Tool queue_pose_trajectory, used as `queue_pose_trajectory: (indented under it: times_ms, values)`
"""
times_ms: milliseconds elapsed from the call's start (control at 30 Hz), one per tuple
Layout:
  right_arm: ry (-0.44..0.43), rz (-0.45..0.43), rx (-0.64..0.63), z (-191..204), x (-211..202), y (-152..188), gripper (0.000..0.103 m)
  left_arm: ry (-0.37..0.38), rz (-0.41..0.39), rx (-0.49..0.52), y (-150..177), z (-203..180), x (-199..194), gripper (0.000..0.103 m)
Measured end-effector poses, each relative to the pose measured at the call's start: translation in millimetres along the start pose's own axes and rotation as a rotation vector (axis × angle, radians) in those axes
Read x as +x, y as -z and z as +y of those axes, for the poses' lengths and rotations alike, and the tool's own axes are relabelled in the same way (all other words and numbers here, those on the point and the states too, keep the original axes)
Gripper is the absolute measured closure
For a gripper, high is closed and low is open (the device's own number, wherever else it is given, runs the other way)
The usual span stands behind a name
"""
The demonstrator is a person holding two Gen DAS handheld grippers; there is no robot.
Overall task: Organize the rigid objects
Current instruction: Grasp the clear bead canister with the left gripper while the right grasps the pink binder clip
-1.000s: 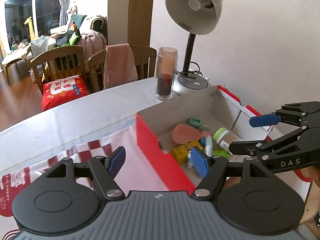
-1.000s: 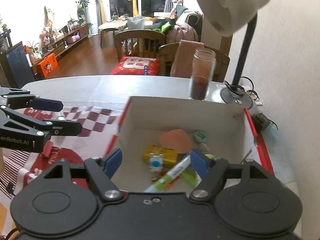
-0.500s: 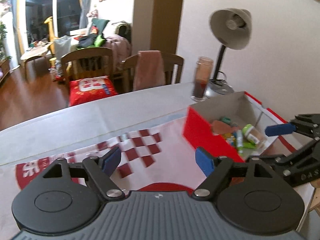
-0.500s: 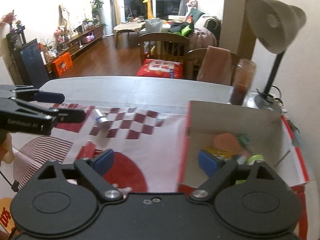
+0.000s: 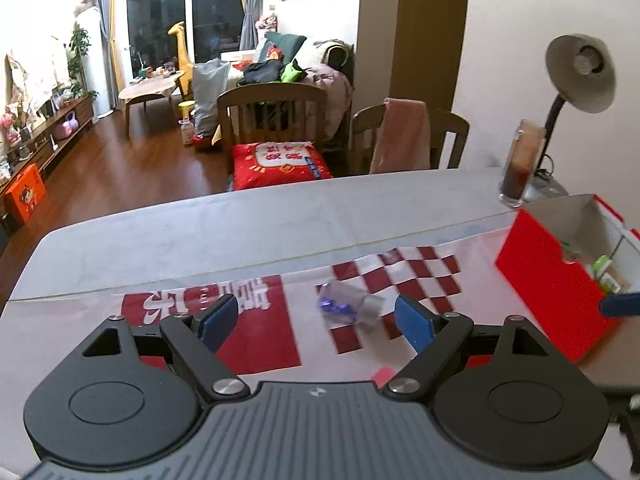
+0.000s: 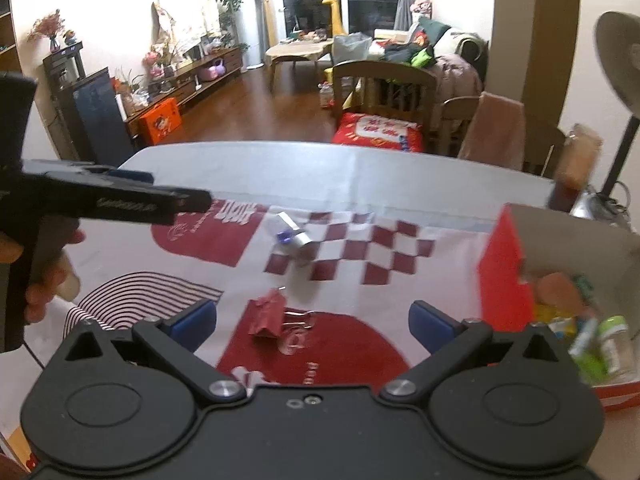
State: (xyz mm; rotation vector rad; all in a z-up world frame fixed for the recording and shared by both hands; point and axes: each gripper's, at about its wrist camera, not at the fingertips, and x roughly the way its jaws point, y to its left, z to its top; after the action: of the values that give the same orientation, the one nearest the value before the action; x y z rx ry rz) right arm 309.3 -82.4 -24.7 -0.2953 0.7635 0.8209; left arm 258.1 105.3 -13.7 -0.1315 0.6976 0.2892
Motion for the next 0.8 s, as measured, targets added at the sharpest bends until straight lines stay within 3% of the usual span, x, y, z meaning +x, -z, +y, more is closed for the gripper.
queue_pose_trajectory:
  times_ms: [167,533,800]
  values:
    - [-0.010,0.028,-0.001,18.5,23.6,6.5,0.001,0.022,-0.003,0.026,6.4,9.4,19.9,0.017]
    - [-0.002,0.091,-0.019,38.3,76.8,20.3,0.002,0.145,0.052,0.088,18.3,1.3,80.0,0.017]
    - [0.001,0.105,-0.082,52.2,106.0,21.8,0.009,0.154,0.069,0.119,14.8,-7.3,116.9,0.017]
